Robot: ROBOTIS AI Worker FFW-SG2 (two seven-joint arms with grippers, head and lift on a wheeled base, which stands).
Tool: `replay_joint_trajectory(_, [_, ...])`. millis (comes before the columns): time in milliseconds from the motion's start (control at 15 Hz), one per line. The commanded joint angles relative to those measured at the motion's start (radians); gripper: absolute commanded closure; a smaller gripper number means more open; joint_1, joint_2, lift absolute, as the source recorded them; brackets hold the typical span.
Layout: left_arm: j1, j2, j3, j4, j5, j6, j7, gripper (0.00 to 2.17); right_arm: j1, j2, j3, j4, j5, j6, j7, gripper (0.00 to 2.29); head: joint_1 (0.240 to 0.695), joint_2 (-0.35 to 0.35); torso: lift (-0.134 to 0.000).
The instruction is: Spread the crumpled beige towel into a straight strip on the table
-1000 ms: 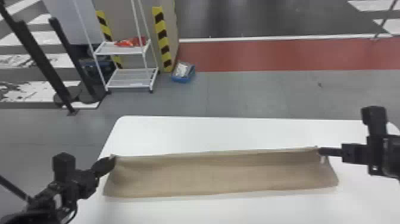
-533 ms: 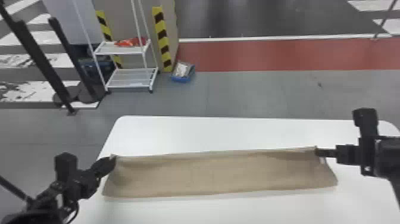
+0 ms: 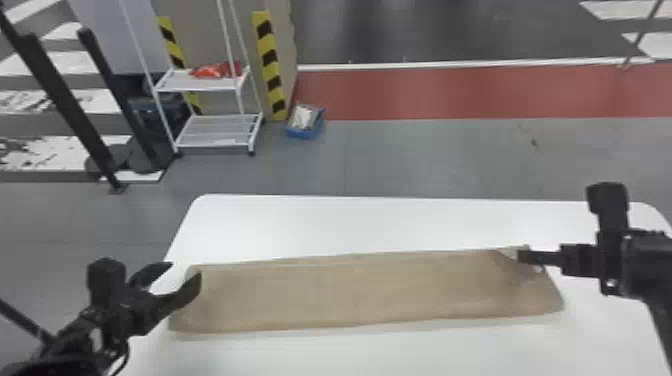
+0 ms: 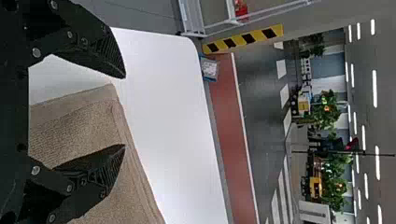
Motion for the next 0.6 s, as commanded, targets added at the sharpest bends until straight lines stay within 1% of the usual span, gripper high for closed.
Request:
replay_joint_trajectory(0, [0.003,0.0,0.0,-0.006,0.006,0.0,-0.002,0.03,0.007,0.0,-0.006,-0.002,0.001,-0.003,0.0,0.05,0.695,0.099,0.0])
replay_joint_trajectory(133, [0.012,0.0,0.0,-0.015,0.008,-0.003,-0.009,0.02,0.044,0.004,-0.026,-0.044,-0.016,-0.031,-0.009,0.06,0.695,0.099,0.0])
replay_joint_trajectory(267, [0.014,0.003,0.0,-0.023,0.005,-0.003,-0.048,0.0,0.102,0.008,-0.011,-0.115,-0.022,-0.061,-0.077,0.06,0.695,0.088,0.0])
replay_joint_trajectory(400, [0.029,-0.001,0.0,-0.06,-0.009,-0.003,-0.063,0.0,0.144,0.009,-0.009,-0.172,-0.021,-0.083,-0.13,0.07,0.695,0.071,0.0])
replay_joint_trajectory(533, [0.046,-0.003,-0.002,-0.095,-0.005,-0.003,-0.063,0.0,0.185,0.009,-0.009,-0.213,-0.019,-0.089,-0.155,0.07,0.695,0.057,0.0])
